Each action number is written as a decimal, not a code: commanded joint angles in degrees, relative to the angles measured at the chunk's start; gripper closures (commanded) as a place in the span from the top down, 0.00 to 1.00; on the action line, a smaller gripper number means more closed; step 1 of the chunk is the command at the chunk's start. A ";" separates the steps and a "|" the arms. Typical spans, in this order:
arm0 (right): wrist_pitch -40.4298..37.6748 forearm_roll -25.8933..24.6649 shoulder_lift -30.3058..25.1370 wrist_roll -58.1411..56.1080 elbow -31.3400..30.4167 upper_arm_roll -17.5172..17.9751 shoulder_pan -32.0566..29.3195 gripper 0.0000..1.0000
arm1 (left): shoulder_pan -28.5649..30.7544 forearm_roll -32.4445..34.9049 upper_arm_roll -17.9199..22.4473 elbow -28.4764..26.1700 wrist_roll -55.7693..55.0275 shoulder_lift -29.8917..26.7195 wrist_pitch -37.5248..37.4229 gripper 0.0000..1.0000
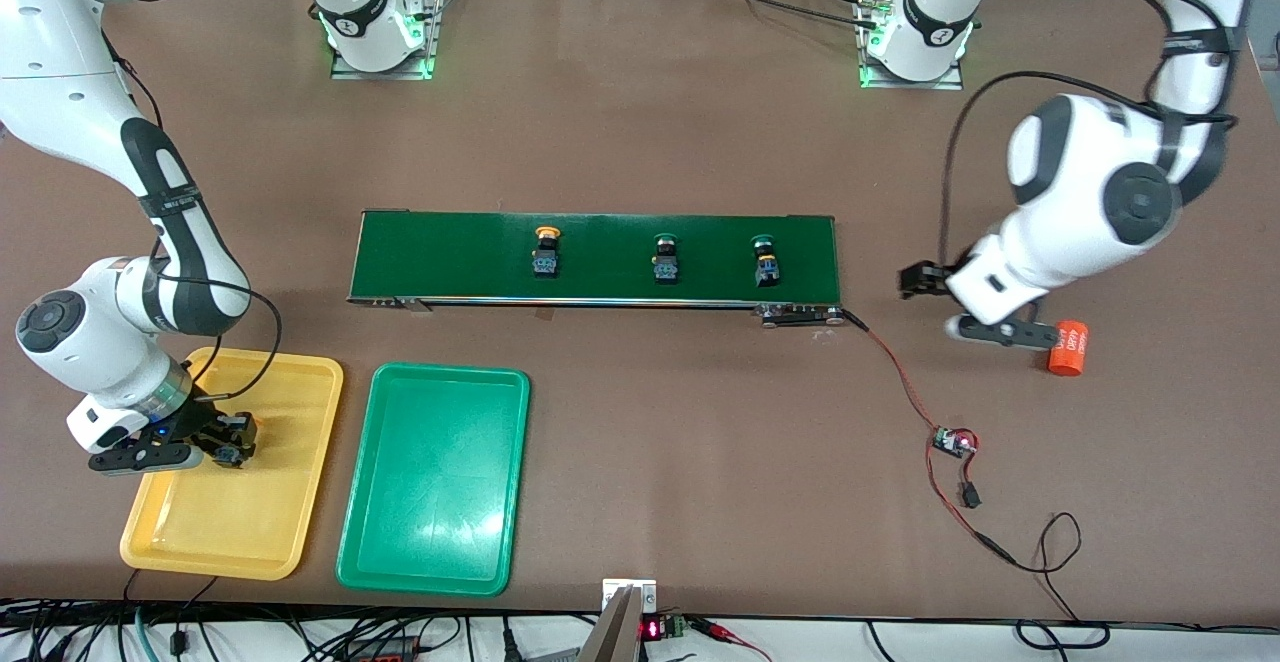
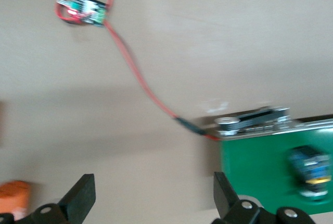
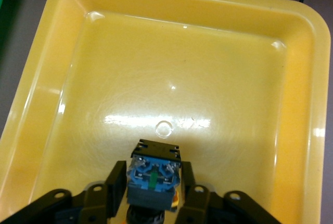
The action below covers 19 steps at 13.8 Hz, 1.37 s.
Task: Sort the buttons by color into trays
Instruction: 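Open the right gripper to drop the button into the yellow tray, then grasp the next belt button with the right gripper while the left grasps a cylinder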
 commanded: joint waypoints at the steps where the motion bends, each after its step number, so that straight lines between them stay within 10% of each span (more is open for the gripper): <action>1: 0.29 -0.41 -0.06 -0.01 1.32 -0.44 0.81 1.00 | 0.66 4.10 4.41 2.20 10.92 2.93 0.25 1.00; 7: -13.73 0.46 -19.89 14.98 -13.25 0.96 4.67 1.00 | 4.88 13.96 9.70 2.21 27.72 12.17 19.56 1.00; 11: -27.63 11.17 -31.77 21.78 -18.88 3.60 10.20 1.00 | 5.94 13.53 12.77 2.21 29.58 16.30 21.43 1.00; 17: -23.46 11.54 -37.15 32.40 -30.30 13.07 13.29 1.00 | 7.78 13.08 13.21 2.12 29.14 20.43 21.78 1.00; 19: -15.65 11.02 -37.86 36.01 -36.71 16.07 14.34 1.00 | 7.96 8.87 13.21 1.69 29.67 20.88 21.43 0.47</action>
